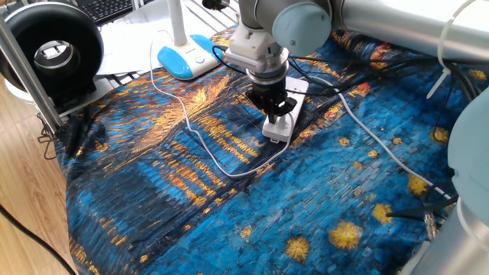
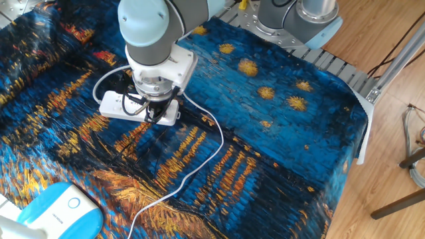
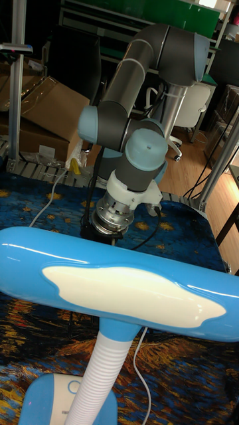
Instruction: Plug in the power cord of the desk lamp, turn on the socket, and light up the desk lamp
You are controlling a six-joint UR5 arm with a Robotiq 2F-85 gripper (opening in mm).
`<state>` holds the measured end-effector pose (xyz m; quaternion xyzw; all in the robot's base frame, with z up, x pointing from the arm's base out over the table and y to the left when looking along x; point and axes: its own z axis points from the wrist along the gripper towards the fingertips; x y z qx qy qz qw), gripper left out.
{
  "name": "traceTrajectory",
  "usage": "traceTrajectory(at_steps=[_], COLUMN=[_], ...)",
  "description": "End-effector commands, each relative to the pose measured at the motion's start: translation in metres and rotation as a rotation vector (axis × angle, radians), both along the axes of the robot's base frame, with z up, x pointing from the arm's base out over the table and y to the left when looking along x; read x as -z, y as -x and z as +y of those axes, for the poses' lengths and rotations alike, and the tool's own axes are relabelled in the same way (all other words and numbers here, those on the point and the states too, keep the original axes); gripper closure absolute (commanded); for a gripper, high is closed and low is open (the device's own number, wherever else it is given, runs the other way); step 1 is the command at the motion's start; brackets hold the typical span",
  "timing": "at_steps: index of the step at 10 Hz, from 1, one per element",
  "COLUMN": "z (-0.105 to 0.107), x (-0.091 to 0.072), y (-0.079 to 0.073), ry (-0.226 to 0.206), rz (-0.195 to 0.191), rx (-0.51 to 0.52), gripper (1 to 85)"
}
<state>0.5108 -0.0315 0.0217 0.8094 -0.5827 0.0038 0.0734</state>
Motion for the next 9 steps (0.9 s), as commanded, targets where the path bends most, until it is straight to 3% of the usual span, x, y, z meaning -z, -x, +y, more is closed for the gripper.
traceTrajectory(at_steps=[1, 3, 4, 5, 6, 7, 9], z=[0.011, -0.005, -0.012, -0.002, 0.007, 0.003, -0.016], x=[0.011, -0.022, -0.051, -0.062, -0.058, -0.065, -0.081], y=[-0.002, -0.011, -0.021, -0.015, -0.012, -0.013, -0.032], ry=[-0.038, 0.117, 0.214, 0.185, 0.106, 0.083, 0.071], rz=[-0.009, -0.005, -0.005, 0.024, 0.026, 0.018, -0.052], rx=[0.001, -0.043, -0.069, -0.051, -0.031, 0.000, 0.110], gripper=[84.3, 84.3, 84.3, 84.3, 84.3, 84.3, 84.3])
